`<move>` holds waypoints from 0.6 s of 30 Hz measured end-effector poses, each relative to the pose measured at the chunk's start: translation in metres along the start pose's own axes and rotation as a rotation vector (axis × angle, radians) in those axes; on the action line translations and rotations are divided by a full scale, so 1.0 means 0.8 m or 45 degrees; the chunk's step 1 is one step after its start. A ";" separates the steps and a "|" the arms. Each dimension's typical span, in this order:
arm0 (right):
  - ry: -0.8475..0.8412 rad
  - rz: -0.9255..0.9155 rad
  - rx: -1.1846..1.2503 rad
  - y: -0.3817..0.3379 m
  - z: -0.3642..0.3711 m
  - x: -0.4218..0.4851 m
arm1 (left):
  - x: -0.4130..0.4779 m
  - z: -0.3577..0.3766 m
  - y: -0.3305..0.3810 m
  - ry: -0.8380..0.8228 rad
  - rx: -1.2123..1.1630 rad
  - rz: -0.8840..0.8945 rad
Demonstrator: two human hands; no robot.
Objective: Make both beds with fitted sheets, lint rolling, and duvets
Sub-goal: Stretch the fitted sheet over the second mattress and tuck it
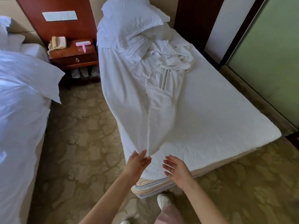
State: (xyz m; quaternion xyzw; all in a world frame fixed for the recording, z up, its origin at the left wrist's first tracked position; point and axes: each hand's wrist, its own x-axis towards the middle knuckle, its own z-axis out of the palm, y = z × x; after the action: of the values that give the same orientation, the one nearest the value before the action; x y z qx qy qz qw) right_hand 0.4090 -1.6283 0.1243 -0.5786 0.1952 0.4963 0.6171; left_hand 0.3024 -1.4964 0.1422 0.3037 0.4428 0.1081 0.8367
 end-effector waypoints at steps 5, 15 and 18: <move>-0.144 0.203 0.092 -0.061 0.005 0.043 | -0.025 0.029 0.007 -0.141 0.038 0.000; -0.412 0.582 0.448 -0.122 0.057 0.097 | -0.049 0.062 0.001 -0.171 -0.066 0.122; -0.389 0.452 0.422 -0.124 0.054 0.110 | -0.048 0.067 0.002 -0.198 -0.042 0.167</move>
State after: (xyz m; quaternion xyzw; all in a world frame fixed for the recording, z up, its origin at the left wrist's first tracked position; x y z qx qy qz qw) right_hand 0.5157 -1.5391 0.1150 -0.3454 0.2766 0.6393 0.6289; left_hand 0.3233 -1.5346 0.1921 0.3255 0.3538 0.1460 0.8646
